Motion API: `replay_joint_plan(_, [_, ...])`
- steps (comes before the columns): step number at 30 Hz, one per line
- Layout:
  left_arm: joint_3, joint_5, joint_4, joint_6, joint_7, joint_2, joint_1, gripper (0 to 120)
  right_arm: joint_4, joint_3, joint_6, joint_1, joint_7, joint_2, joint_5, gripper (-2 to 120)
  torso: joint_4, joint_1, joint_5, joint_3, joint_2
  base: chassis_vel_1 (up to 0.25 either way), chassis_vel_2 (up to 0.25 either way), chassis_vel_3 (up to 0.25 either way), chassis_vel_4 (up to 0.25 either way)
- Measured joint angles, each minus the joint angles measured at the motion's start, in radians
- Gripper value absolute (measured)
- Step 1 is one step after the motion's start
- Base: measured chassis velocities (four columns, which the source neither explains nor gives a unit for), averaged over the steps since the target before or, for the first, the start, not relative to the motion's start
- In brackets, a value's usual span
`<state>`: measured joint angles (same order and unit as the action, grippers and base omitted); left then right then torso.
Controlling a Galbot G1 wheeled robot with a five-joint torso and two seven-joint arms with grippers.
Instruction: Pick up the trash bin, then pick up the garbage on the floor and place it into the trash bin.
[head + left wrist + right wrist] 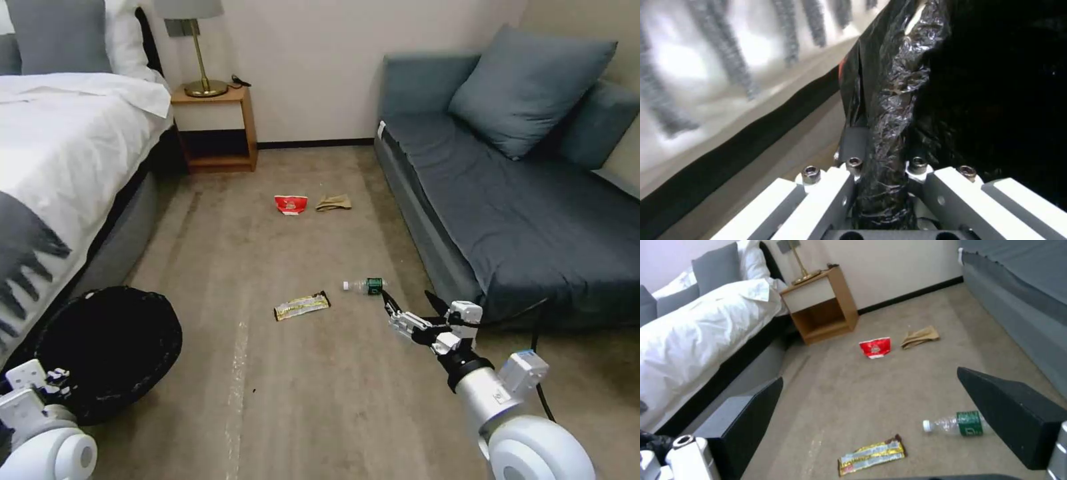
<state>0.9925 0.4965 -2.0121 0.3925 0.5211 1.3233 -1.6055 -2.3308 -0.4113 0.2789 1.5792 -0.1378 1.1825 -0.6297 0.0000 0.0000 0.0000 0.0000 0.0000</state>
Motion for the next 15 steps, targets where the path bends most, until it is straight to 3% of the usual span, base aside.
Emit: replay_joint_plan(15, [-0.022, -0.011, 0.017, -0.005, -0.002, 0.007, 0.022, 3, 0.045, 0.016, 0.0, -0.034, 0.014, -0.018, 0.003, 100, 0.0001, 0.0, 0.0001, 0.0, 0.0, -0.106, 0.109, 0.11, -0.105])
